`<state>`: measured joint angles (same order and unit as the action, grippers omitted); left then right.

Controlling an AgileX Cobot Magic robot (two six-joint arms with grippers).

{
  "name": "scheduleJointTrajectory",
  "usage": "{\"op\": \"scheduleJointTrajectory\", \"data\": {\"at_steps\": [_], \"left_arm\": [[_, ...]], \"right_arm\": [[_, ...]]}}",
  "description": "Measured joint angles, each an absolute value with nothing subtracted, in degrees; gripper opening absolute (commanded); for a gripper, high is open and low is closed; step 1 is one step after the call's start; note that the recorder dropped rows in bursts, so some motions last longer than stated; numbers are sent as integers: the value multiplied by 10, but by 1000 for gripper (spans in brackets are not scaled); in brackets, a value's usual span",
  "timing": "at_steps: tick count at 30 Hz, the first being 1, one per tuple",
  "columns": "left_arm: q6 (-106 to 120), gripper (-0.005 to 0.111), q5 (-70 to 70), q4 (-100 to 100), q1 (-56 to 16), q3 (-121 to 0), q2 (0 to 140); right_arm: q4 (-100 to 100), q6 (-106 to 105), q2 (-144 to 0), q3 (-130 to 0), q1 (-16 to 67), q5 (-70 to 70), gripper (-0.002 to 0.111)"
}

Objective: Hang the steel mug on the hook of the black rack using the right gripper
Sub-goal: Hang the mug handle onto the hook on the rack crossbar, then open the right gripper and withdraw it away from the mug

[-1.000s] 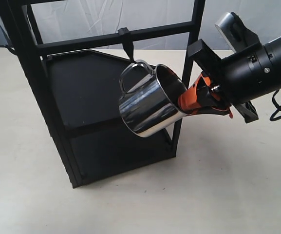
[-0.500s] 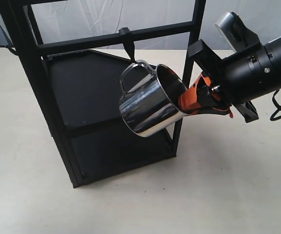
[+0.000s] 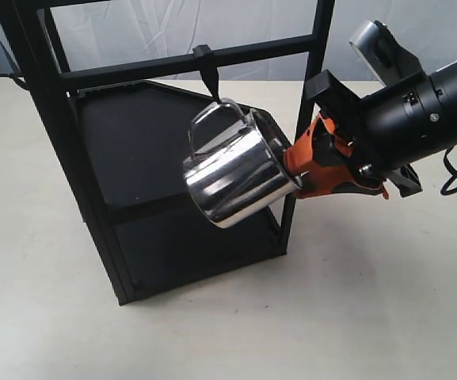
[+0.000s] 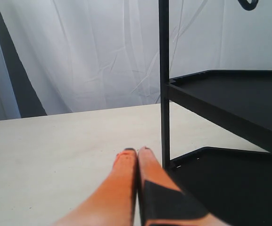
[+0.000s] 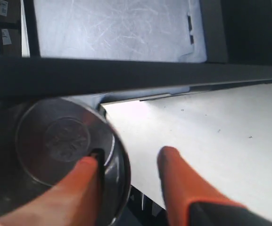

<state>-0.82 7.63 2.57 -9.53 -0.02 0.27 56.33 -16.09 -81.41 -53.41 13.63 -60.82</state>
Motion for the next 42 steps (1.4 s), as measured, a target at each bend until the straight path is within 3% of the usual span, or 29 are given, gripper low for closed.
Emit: {"op": "scheduleJointTrajectory", "data": {"at_steps": [2,12,23,26,33,42], "left_arm": [[-8,2,76,26,-95,0,3],[-8,2,76,26,-95,0,3],[-8,2,76,26,-95,0,3],[-8,2,76,26,-95,0,3],[-8,2,76,26,-95,0,3],[-8,2,76,26,-95,0,3]], "right_arm": [[562,-161,-814,-534,136,-611,63],[542,-163,-795,-534,136,-615,62],[343,-54,-639,-534,136,-569,61],[304,-36,-584,-534,136,-562,51],[284,-18,-478,-534,136,-562,0],[284,-17,-422,-534,136,-560,-1]]}}
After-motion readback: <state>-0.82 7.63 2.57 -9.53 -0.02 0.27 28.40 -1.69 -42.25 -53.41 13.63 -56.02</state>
